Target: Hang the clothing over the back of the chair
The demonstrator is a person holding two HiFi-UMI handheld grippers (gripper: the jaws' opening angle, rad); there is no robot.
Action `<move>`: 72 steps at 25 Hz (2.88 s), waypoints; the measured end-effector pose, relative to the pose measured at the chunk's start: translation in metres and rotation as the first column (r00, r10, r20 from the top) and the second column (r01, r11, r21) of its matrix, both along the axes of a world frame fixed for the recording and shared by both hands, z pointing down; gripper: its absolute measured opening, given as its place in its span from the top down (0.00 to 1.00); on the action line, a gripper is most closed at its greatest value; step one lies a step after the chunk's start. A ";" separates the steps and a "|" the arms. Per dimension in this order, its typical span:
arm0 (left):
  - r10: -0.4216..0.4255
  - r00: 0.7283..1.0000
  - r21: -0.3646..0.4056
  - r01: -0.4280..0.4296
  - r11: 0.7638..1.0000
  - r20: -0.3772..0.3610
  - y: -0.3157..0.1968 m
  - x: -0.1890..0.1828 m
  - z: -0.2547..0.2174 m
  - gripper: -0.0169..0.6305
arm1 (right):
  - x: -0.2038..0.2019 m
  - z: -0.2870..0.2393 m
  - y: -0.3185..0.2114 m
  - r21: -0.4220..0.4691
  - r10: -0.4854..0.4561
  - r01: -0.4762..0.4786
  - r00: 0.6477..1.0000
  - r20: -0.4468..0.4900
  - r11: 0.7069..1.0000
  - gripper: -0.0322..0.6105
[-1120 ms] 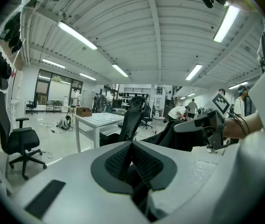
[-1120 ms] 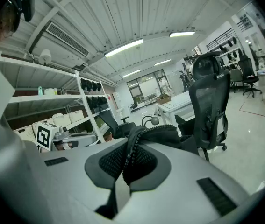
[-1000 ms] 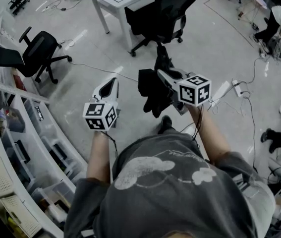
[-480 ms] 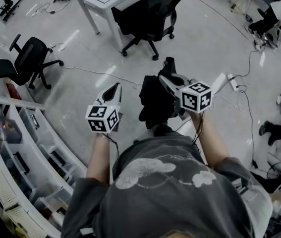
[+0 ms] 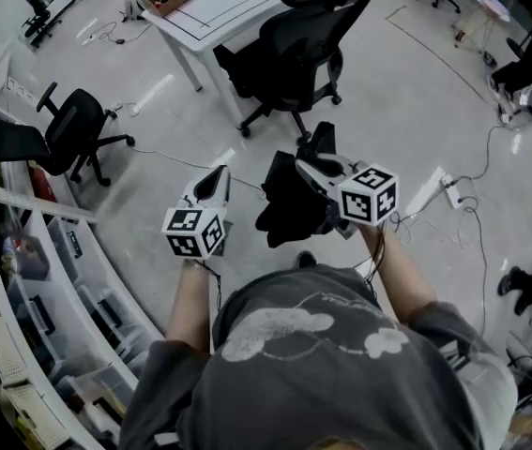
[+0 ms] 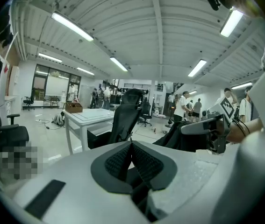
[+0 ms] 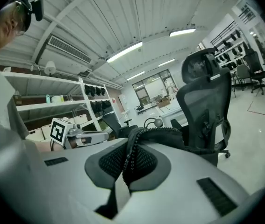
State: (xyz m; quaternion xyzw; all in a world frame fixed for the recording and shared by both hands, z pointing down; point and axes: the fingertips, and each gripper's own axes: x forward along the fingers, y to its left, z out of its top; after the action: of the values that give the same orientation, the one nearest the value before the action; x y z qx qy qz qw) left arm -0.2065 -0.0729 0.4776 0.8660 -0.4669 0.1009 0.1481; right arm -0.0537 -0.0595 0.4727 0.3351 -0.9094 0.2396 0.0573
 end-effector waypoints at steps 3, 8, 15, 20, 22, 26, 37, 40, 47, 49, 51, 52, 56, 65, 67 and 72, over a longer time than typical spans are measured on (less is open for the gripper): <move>-0.055 0.999 0.002 0.055 0.999 -0.003 -0.008 0.005 -0.003 0.97 | 0.000 -0.002 -0.010 0.011 -0.068 0.068 0.998 -0.010 0.998 0.95; -0.088 0.996 0.002 0.089 0.996 -0.016 -0.022 0.020 -0.009 0.97 | 0.011 -0.006 -0.034 0.034 -0.100 0.101 0.994 -0.037 0.994 0.95; -0.084 0.996 -0.002 0.084 0.996 -0.032 -0.047 0.028 -0.005 0.97 | 0.020 -0.007 -0.068 0.058 -0.087 0.090 0.995 -0.048 0.994 0.95; -0.091 0.994 -0.008 0.090 0.996 -0.055 -0.083 0.024 0.004 0.97 | 0.016 0.002 -0.100 0.035 -0.093 0.095 0.994 -0.052 0.995 0.95; -0.097 0.993 -0.010 0.097 0.995 -0.063 -0.101 0.020 0.008 0.97 | 0.006 0.004 -0.114 0.027 -0.114 0.116 0.992 -0.050 0.993 0.95; -0.119 0.989 -0.008 0.119 0.993 -0.086 -0.147 0.010 0.009 0.97 | -0.026 0.005 -0.151 0.010 -0.173 0.174 0.984 -0.034 0.985 0.95; -0.214 0.970 0.067 0.222 0.973 -0.118 -0.279 -0.056 -0.026 0.97 | -0.126 -0.031 -0.275 0.064 -0.349 0.350 0.937 -0.023 0.935 0.95; -0.233 0.962 0.094 0.247 0.964 -0.140 -0.314 -0.074 -0.037 0.97 | -0.148 -0.040 -0.310 0.085 -0.368 0.370 0.929 -0.030 0.925 0.95; -0.240 0.961 0.154 0.260 0.953 -0.133 -0.381 -0.106 -0.062 0.97 | -0.173 -0.082 -0.404 0.146 -0.342 0.342 0.939 -0.022 0.929 0.95; -0.235 0.964 0.167 0.254 0.953 -0.127 -0.396 -0.110 -0.068 0.97 | -0.175 -0.096 -0.427 0.163 -0.326 0.326 0.945 -0.025 0.931 0.95; -0.229 0.966 0.180 0.248 0.952 -0.124 -0.411 -0.113 -0.075 0.97 | -0.178 -0.108 -0.448 0.183 -0.312 0.313 0.949 -0.034 0.932 0.95; -0.225 0.966 0.185 0.245 0.952 -0.123 -0.418 -0.114 -0.078 0.97 | -0.178 -0.114 -0.456 0.193 -0.306 0.307 0.951 -0.038 0.932 0.95; -0.203 0.971 0.208 0.225 0.952 -0.123 -0.442 -0.104 -0.095 0.97 | -0.176 -0.134 -0.483 0.224 -0.278 0.284 0.959 -0.060 0.932 0.95; -0.222 0.969 0.278 0.244 0.929 -0.110 -0.483 -0.066 -0.134 0.97 | -0.145 -0.159 -0.535 0.214 -0.245 0.248 0.969 -0.042 0.945 0.95; -0.233 0.966 0.285 0.255 0.924 -0.108 -0.491 -0.057 -0.141 0.97 | -0.136 -0.169 -0.547 0.203 -0.239 0.237 0.971 -0.017 0.950 0.95; -0.255 0.962 0.310 0.273 0.910 -0.099 -0.512 -0.032 -0.153 0.97 | -0.112 -0.205 -0.567 0.242 -0.219 0.203 0.975 0.042 0.949 0.95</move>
State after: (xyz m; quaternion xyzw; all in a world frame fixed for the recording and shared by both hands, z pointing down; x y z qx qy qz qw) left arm -0.2387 -0.5850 0.3242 0.8098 -0.5855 -0.0217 0.0306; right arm -0.1656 -0.6262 0.2676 0.2319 -0.9635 0.1335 0.0115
